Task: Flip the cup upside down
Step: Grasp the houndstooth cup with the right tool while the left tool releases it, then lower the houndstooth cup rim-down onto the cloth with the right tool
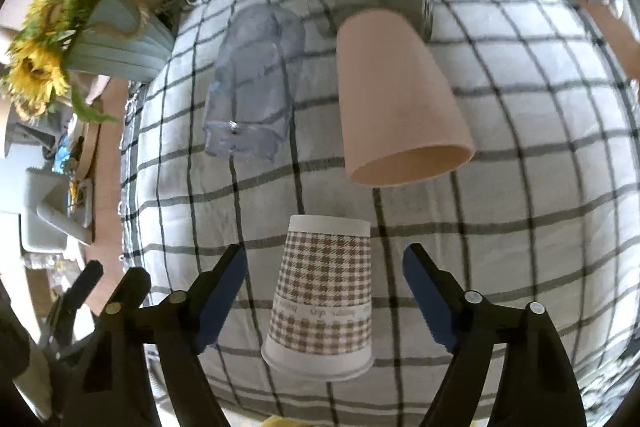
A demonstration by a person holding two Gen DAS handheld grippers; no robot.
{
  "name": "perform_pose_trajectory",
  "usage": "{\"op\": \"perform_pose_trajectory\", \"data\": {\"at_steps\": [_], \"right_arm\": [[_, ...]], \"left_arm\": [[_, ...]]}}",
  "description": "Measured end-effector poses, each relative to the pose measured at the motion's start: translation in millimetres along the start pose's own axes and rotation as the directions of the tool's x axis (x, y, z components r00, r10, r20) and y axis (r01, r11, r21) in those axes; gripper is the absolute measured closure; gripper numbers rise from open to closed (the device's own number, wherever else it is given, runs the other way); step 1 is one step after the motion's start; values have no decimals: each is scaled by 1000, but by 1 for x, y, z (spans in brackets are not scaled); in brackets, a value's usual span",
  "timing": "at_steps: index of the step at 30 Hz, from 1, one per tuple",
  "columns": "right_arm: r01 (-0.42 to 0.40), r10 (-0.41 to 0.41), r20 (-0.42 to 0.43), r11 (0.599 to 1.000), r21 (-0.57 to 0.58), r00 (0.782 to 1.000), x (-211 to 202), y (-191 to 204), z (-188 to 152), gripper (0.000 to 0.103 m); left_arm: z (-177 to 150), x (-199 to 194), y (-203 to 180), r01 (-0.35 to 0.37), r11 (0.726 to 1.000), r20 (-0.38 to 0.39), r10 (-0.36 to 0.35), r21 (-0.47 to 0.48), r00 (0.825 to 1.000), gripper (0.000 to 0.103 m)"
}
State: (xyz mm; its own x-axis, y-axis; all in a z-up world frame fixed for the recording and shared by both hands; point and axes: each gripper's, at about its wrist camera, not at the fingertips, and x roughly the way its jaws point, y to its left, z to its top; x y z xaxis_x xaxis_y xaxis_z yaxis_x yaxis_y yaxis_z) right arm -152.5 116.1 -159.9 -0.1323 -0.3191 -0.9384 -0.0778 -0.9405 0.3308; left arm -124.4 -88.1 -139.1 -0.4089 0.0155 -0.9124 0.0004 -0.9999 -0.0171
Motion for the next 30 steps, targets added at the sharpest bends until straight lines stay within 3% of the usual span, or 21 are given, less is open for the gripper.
{"op": "perform_pose_trajectory", "data": {"at_steps": [8,18,22,30], "right_arm": [[15,-15,-39,1000,1,999,19,5,4,27],[39,-39,-60,999,-4,997,31,6,2,46],[41,-41,-30,999,-8,999,21,6,-5,47],[58,-52,111,997,-49,992,-34,11,-32,47]], "left_arm": [[-7,13,7,3,1000,-40,-4,-18,999,4],[-13,17,9,-12,1000,-45,12,1,999,4],[-15,14,9,-3,1000,-40,3,6,999,4],[-16,0,2,10,1000,-6,-10,26,1000,4]]}}
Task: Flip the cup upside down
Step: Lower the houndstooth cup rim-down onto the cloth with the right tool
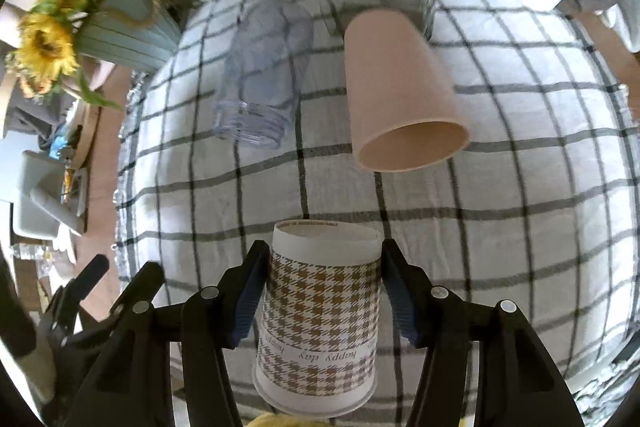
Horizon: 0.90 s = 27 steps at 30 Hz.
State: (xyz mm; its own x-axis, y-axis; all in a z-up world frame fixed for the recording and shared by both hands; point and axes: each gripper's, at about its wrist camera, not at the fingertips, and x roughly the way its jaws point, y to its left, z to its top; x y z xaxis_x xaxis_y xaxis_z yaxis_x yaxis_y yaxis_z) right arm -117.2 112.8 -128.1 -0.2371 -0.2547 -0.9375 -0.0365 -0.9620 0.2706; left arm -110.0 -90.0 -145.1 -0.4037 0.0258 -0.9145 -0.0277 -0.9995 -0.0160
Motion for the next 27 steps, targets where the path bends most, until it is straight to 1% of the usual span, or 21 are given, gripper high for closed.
{"op": "perform_pose_trajectory", "data": {"at_steps": [3,4,7,9,13,16,19,22,24,27], "right_arm": [[44,-42,89,999,-26,995,-22,6,-6,47],[71,-64,141,996,-46,988,-34,9,-10,47],[112,-90,225,990,-85,970,-50,15,-17,47],[112,-83,263,989,-97,961,-55,17,-17,47],[140,-90,365,984,-112,927,-56,18,-17,47],[131,-76,394,985,-116,916,-45,18,-15,47],[123,-59,417,984,-129,907,-33,18,-12,47],[118,-49,418,983,-141,907,-16,18,-7,47],[121,-51,414,982,-143,909,-5,18,-4,47],[113,-45,405,983,-145,913,7,18,0,47]], "left_arm": [[0,-8,-3,-11,1000,28,11,13,1000,4],[0,-11,-5,-17,1000,40,17,17,999,4],[1,-18,-9,-19,1000,66,18,19,998,4],[3,-21,-7,-12,1000,75,12,-10,997,4],[3,-24,1,-10,993,105,22,-115,994,4],[1,-15,8,-23,984,83,38,-177,996,4],[-3,-1,10,-28,978,40,37,-207,999,4],[-5,13,10,-30,974,-1,31,-224,1000,4],[-8,18,10,-44,973,-17,42,-228,999,4],[-11,20,12,-51,970,-22,48,-236,999,4]]}}
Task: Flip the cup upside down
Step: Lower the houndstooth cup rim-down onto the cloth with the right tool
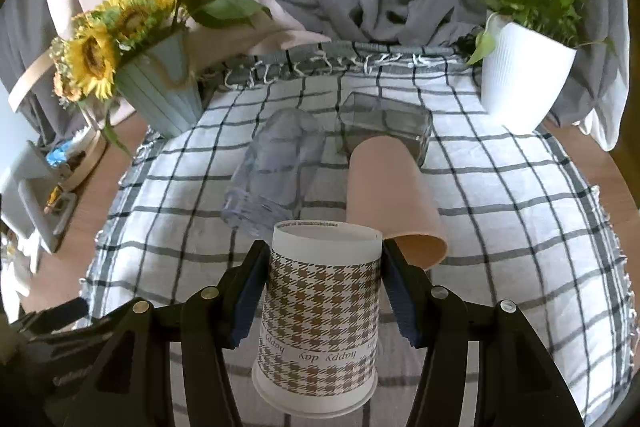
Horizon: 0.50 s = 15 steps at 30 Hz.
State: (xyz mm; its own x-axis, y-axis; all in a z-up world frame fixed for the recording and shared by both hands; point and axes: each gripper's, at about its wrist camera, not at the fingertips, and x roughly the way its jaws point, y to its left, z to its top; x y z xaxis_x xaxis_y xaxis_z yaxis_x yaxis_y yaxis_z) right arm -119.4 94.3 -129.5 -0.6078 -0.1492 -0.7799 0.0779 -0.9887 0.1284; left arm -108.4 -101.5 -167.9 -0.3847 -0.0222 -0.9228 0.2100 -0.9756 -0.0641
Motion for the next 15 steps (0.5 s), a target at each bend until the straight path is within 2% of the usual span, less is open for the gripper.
{"op": "perform_pose_trajectory", "data": {"at_steps": [7,15], "right_arm": [[6,-5,18,999,-32,1000,5,7,-12,47],[7,-7,-8,1000,-21,1000,-11,3,-20,46]], "left_arm": [[-2,-1,0,-39,999,19,39,27,999,4],[-1,-6,0,-8,999,12,7,35,1000,4]]}}
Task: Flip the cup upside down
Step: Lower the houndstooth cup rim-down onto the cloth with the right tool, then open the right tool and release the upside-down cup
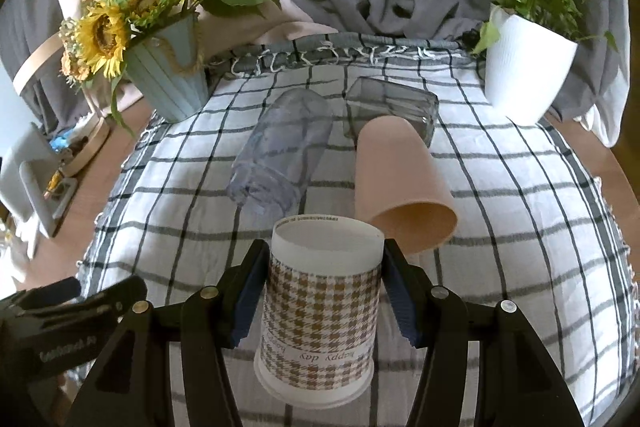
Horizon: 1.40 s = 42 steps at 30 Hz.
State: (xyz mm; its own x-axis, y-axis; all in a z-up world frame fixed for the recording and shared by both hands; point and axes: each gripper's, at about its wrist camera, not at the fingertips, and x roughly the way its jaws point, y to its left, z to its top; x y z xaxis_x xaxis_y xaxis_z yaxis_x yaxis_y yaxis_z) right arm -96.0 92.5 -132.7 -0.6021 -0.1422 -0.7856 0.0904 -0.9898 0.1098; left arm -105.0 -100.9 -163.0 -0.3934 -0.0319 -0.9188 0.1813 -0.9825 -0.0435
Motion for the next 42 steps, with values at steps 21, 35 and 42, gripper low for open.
{"op": "perform_pose_trajectory", "data": {"at_steps": [21,35,42], "right_arm": [[-2,-4,-150,999,-37,989,-11,11,-28,43],[37,-36,-40,999,25,999,-89,4,-25,18],[62,-63,55,998,14,997,-139,2,-22,15]], "left_arm": [[-19,-14,6,-54,996,22,53,68,998,4],[-33,-69,-3,-70,980,153,41,187,987,1],[-44,-116,-8,-34,974,248,-23,225,969,1]]}}
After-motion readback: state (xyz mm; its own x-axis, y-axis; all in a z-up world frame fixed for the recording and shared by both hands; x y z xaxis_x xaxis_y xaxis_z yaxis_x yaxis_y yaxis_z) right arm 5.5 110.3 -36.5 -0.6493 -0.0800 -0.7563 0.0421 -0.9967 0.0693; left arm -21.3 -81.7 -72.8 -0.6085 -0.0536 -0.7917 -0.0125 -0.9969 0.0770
